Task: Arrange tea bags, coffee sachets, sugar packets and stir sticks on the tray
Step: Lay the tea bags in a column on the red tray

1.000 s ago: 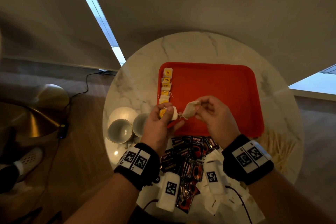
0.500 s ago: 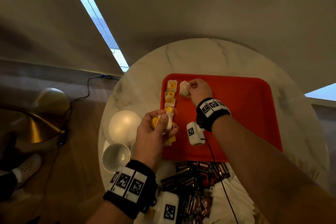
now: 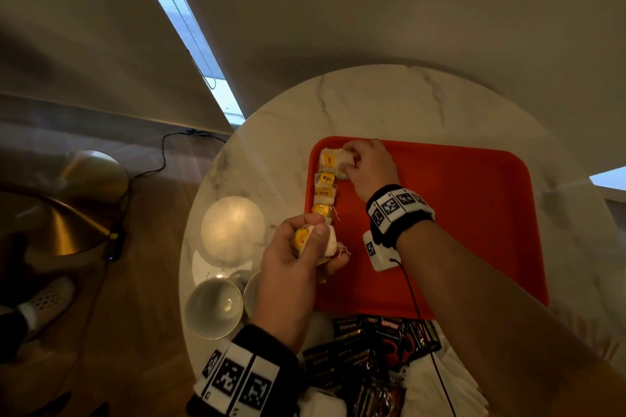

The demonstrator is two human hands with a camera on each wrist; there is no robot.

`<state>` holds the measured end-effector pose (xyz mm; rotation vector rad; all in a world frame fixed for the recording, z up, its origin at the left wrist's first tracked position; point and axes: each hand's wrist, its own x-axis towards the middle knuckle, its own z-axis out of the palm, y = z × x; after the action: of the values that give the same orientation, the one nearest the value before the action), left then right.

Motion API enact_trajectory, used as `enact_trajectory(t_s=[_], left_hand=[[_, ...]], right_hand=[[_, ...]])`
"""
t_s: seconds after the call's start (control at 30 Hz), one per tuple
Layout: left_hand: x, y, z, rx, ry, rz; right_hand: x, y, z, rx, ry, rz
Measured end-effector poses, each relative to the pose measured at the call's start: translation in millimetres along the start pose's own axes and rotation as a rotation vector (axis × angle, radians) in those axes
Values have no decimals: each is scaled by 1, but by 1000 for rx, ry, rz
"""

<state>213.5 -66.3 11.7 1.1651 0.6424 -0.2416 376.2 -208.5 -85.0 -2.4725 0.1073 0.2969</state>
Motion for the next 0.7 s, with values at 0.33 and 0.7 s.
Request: enact_trajectory(t_s=[0.33,0.7], left_hand=[[0,1,-4,26,2,8],[1,4,-4,-74,61,-66]], right_hand=[[-11,-7,12,-149,-73,-241],[-24,-10,9,-231,-140,-243]])
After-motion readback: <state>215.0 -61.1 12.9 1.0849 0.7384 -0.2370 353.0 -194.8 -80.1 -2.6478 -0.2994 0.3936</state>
